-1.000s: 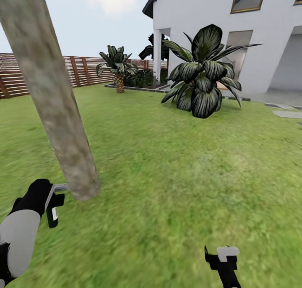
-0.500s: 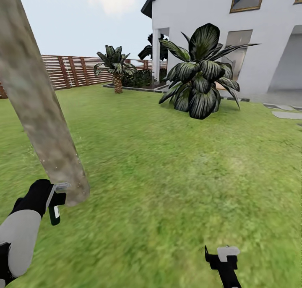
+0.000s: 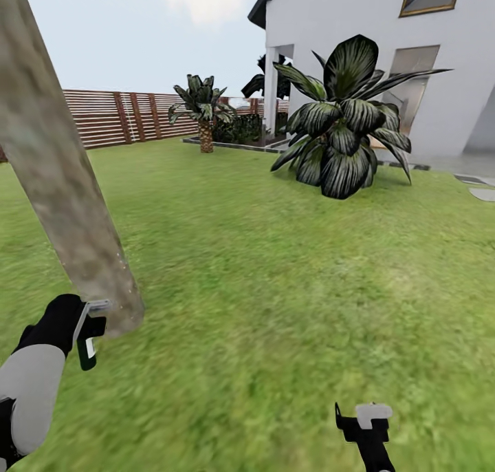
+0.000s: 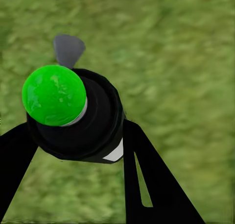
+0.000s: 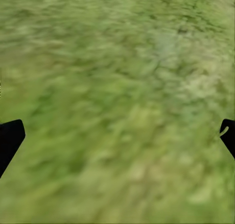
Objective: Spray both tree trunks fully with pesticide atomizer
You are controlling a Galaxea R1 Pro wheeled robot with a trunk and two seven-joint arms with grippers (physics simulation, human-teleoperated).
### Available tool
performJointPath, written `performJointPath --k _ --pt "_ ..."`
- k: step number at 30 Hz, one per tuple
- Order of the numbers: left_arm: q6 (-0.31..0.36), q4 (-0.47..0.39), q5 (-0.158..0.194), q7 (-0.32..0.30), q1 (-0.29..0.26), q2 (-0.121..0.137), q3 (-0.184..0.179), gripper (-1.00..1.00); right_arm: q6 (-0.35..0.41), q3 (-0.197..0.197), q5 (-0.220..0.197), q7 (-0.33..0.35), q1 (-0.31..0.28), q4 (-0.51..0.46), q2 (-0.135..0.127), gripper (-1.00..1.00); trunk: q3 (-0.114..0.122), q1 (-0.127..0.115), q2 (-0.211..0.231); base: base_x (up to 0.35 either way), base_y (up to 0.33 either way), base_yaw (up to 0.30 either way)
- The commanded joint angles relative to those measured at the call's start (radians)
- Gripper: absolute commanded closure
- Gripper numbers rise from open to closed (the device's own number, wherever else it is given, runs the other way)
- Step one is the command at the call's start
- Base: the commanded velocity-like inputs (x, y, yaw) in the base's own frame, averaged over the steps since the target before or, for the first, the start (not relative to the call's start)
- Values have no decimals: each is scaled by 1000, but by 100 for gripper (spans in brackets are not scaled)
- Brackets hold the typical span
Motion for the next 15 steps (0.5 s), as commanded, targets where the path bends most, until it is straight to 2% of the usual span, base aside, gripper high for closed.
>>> performJointPath --k 1,4,8,15 --pt "3 -1 -11 -9 -1 -1 4 100 -3 -4 11 -6 -1 2 0 -100 -1 0 0 6 -268 277" --pt "3 -1 -12 -8 -1 -1 6 100 -3 -4 11 -6 -1 2 1 -100 -1 0 0 74 -230 277" --pt "3 0 -12 -7 -1 -1 6 100 -3 -4 11 -6 -1 2 1 -100 -1 0 0 221 -190 260" --pt "3 -1 -12 -7 -1 -1 6 100 -3 -4 11 -6 -1 2 1 -100 -1 0 0 255 -173 40"
